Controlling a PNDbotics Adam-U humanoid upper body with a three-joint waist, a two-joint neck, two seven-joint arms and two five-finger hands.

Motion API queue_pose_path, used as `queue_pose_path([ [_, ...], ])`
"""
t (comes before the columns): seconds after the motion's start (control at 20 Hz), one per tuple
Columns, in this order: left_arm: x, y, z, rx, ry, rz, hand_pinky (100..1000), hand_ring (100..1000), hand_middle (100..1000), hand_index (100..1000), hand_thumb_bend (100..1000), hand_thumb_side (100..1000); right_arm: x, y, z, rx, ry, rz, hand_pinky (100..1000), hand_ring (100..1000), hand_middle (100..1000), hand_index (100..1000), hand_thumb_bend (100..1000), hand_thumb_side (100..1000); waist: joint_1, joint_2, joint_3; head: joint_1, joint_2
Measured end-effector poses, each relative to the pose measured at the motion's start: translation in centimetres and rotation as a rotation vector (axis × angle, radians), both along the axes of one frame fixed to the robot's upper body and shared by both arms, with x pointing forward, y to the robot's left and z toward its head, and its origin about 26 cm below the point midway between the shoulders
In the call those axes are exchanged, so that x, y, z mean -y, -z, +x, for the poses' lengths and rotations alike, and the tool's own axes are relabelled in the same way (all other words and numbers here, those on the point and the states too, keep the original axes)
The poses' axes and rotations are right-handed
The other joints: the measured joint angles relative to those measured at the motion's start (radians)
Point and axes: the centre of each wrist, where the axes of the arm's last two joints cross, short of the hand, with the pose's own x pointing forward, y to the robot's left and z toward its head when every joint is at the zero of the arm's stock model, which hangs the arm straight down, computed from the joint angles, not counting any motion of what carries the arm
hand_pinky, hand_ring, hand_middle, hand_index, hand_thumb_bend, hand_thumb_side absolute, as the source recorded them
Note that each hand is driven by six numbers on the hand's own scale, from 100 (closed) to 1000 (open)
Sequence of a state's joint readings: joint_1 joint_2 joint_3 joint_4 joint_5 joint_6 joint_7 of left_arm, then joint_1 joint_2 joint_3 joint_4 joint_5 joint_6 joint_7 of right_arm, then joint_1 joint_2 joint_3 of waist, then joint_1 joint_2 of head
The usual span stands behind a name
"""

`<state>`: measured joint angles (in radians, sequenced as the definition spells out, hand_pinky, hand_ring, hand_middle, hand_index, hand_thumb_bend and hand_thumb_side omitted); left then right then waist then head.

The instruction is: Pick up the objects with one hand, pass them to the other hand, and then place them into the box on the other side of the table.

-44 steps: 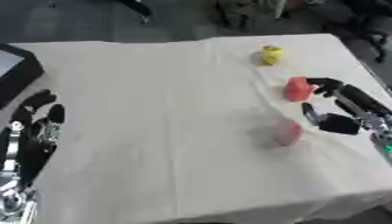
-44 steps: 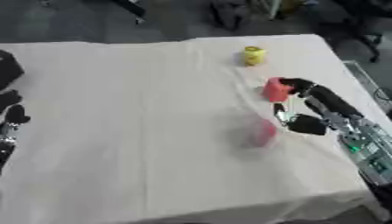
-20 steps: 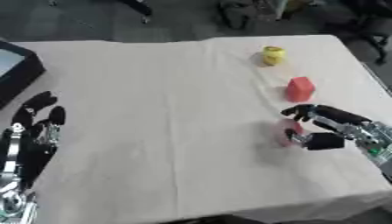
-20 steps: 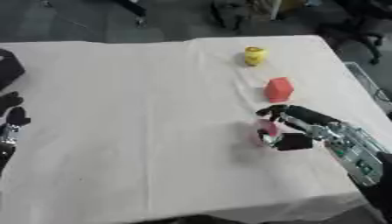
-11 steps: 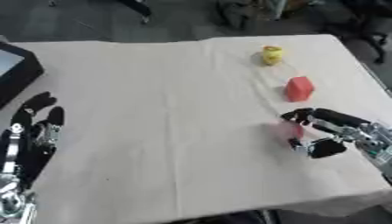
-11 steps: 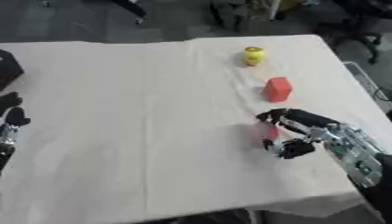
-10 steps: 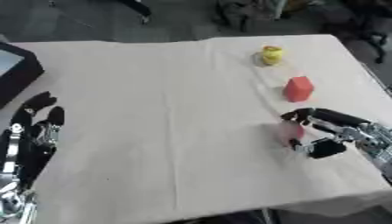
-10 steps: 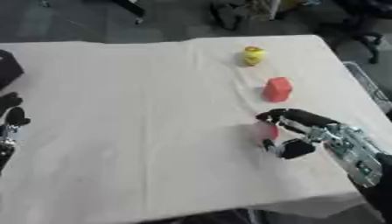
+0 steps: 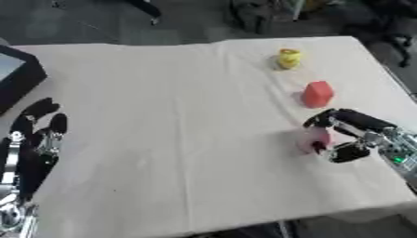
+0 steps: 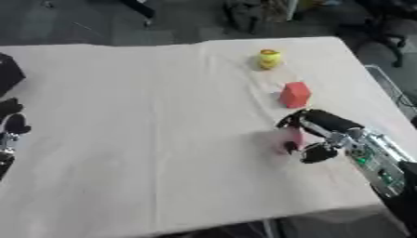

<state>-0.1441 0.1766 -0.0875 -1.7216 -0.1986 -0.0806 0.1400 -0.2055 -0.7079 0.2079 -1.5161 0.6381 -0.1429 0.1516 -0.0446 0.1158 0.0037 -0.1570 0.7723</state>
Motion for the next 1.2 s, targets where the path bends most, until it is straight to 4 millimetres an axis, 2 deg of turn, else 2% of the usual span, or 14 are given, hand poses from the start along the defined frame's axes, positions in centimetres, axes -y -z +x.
queue_pose_path([
  [0.15,0.0,0.1,0.0,-0.002,0.0,0.0,747,1000,864,781,370,719,-0.2,-0.3,0.2,0.124,0.039,0.014,690,596,412,408,100,100,0.0,0.0,-0.002,0.001,0.0],
  [0.3,0.0,0.1,0.0,-0.005,-0.001,0.001,747,1000,864,781,369,720,-0.8,-0.7,0.5,0.226,0.05,0.041,686,594,411,401,100,100,0.002,0.0,-0.003,0.004,0.0],
  [0.45,-0.1,0.1,0.1,-0.006,-0.002,0.002,747,1000,863,780,367,720,-2.4,-2.1,1.0,0.316,0.009,0.078,684,593,409,398,100,100,0.004,0.0,-0.003,0.009,0.0],
  [0.65,-0.3,-0.2,0.4,-0.004,0.003,0.008,748,1000,863,781,371,723,-6.1,-5.0,1.8,0.415,-0.121,0.128,685,592,410,400,100,100,0.006,0.0,-0.003,0.015,0.0],
  [0.95,-0.3,-1.0,1.3,-0.025,0.064,0.04,747,1000,865,782,368,731,-13.0,-9.9,2.3,0.518,-0.396,0.208,684,590,412,404,100,100,0.011,-0.002,0.008,0.032,0.0],
  [1.2,0.1,-1.9,2.2,-0.052,0.177,0.078,746,1000,866,784,377,737,-17.9,-12.3,2.0,0.525,-0.601,0.268,683,588,412,404,100,100,0.021,-0.002,0.026,0.048,0.0],
])
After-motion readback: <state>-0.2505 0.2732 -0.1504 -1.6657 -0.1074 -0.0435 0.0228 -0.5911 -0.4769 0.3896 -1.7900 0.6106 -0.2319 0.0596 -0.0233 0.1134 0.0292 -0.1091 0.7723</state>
